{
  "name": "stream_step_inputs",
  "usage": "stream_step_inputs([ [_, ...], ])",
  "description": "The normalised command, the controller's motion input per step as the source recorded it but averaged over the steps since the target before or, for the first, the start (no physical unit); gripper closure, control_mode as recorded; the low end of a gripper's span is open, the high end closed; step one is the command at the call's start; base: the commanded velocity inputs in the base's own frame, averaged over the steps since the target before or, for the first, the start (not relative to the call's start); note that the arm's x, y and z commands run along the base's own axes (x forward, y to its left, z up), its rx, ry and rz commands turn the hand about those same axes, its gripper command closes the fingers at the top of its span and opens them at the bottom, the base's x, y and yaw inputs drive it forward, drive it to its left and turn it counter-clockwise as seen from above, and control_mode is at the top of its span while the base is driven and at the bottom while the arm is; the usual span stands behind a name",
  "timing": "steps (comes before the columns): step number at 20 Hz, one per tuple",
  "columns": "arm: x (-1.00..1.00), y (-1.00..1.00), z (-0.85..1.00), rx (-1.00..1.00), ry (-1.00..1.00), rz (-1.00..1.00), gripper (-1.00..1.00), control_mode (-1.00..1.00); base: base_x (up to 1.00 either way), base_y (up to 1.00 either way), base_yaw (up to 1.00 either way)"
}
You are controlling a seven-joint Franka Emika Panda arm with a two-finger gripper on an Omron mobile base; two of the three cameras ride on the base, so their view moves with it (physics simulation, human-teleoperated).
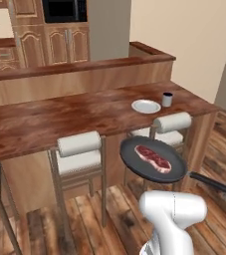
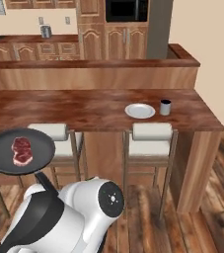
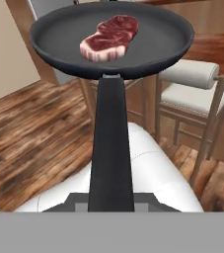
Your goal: Pick up the pan with the steak in it and place it on the dining table. Then place the steak on the plate.
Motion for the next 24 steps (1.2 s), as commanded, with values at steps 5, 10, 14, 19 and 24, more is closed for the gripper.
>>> stream_step_inputs([
  [5,0.0,0.0,0.0,0.0,0.0,0.0,1.0,1.0,0.25,-0.89,0.02],
  [10,0.0,0.0,0.0,0.0,0.0,0.0,1.0,1.0,0.13,-0.82,0.0],
  [14,0.0,0.0,0.0,0.0,0.0,0.0,1.0,1.0,-0.01,-0.22,0.0],
  [19,0.0,0.0,0.0,0.0,0.0,0.0,1.0,1.0,0.65,0.02,-0.02],
  [24,0.0,0.0,0.0,0.0,0.0,0.0,1.0,1.0,0.98,0.26,-0.05],
])
